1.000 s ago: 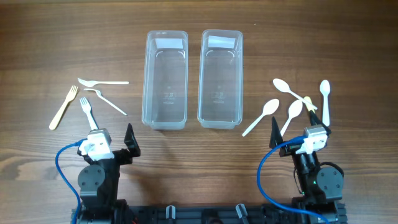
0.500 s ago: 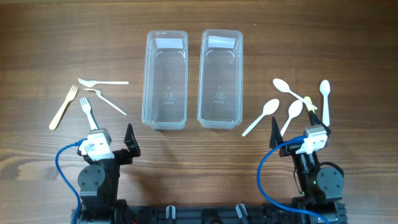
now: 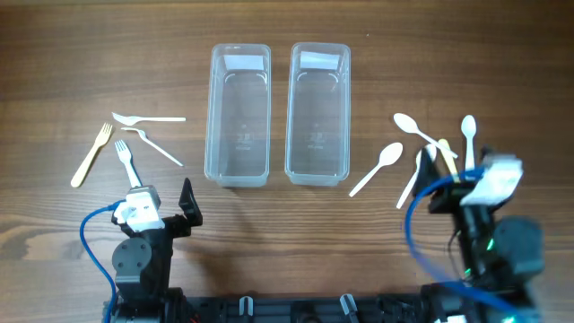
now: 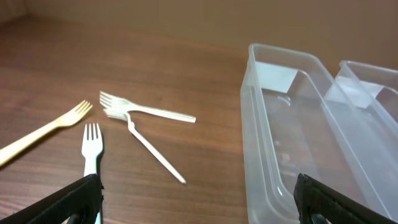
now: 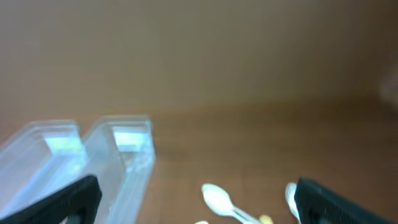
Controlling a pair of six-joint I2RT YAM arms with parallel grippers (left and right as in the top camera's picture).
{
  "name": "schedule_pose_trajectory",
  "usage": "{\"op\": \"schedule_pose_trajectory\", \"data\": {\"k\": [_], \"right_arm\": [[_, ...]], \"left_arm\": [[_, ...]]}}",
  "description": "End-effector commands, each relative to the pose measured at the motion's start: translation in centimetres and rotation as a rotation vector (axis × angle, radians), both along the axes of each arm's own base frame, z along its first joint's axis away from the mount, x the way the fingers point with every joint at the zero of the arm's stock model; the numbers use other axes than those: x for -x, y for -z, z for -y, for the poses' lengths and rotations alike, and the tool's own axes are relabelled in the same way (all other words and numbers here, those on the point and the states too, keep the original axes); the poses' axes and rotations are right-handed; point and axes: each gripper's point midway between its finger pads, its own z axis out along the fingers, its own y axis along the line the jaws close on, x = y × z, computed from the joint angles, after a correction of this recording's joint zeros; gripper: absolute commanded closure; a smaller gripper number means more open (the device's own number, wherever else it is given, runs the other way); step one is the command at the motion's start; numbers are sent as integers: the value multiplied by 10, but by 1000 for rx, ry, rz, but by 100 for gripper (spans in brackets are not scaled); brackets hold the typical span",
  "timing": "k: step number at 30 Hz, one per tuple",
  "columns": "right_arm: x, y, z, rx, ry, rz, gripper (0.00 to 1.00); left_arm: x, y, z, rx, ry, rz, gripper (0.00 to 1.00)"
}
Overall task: Pack container
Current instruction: 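Reach the right gripper to the upright white spoon and grasp it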
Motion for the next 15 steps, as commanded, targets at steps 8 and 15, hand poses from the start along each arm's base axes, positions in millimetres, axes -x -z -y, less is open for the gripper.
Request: {"op": "schedule_pose_trajectory", "data": {"k": [8,15], "right_arm": [[-92,138,-27,-20,-65,-749,0],[-93,205,-27,-7,-57,-945,0]], "left_arm": [[0,0,-1,8,-8,6,0],[0,0,-1,8,-8,6,0]]}}
